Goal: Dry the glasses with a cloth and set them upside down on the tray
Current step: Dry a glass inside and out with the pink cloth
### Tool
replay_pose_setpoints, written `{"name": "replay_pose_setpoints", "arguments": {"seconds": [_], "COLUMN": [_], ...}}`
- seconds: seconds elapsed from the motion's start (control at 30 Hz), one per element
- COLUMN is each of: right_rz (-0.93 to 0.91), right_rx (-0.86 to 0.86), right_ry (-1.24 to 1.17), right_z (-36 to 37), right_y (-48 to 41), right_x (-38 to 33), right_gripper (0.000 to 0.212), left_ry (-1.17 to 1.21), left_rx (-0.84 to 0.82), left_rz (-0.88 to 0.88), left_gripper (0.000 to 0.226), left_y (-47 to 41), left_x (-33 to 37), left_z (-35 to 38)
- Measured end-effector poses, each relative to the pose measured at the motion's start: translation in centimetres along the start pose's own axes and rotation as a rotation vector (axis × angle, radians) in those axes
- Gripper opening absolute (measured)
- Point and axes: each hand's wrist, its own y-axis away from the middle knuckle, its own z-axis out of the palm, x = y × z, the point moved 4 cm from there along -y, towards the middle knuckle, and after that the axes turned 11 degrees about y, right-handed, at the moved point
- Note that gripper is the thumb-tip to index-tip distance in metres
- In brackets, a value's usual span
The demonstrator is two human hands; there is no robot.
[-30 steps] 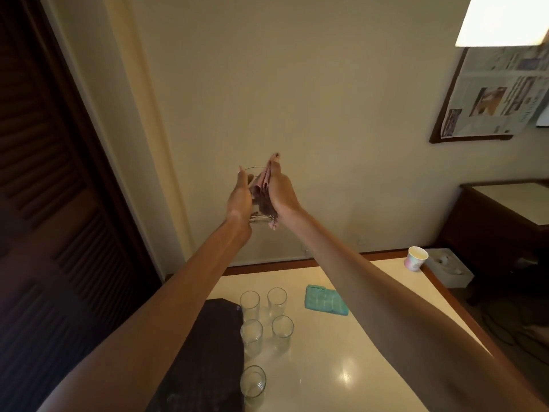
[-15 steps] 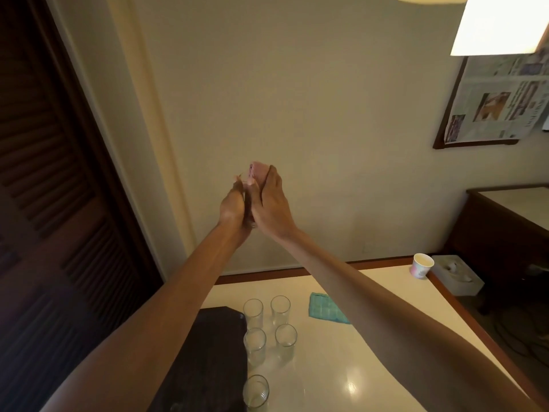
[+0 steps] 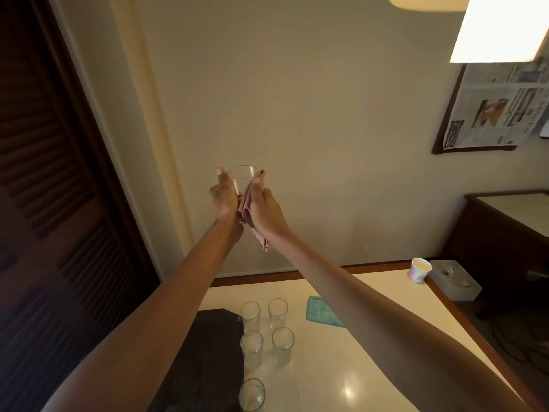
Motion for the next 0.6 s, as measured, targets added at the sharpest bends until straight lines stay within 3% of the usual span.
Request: {"name": "replay_pose_setpoints", "arguments": {"seconds": [0.07,0.17,0.23,0.33,0.47,0.53,0.6], "right_rz": [-0.180,-0.272,-0.207,0.046,0.292,0.330,0.269], "right_rx": [0.072,0.130,0.122,0.061,-0.032,-0.074,-0.087], "right_ry": [0.092,0.142,0.125,0.017,-0.335,-0.424,-0.316], "right_z": [0.2,-0.5,-1.1,-2.1,-1.7,-0.9,-0.4], "right_y": [0.0,-0.8,-2.0,-3.5,-3.4,-2.7,-2.1], "right_x": [-0.1,-0.7,-0.7,-0.5,-0.2,0.2,0.5], "right_gripper": [0.044,0.044,0.049,0.067,0.067,0.063,0.069], "left_ry": [0.015,-0.048,-0.080,-0.128,-0.214,-0.171,-0.082], "left_rx": [-0.010,-0.051,-0.086,-0.212,-0.140,-0.119,-0.119], "left_rz": [-0.004,-0.057,-0.081,-0.076,-0.026,-0.039,-0.018], "left_gripper": [0.065,0.059,0.059,0.067,0.080,0.087,0.074], "left_y": [-0.3,0.2,0.7,1.4,0.3,0.1,0.8], "left_x": [-0.2,-0.3,-0.4,-0.8,-1.3,-1.0,-0.1], "left_z": [-0.3,-0.3,0.2,0.9,0.6,0.7,0.9]}}
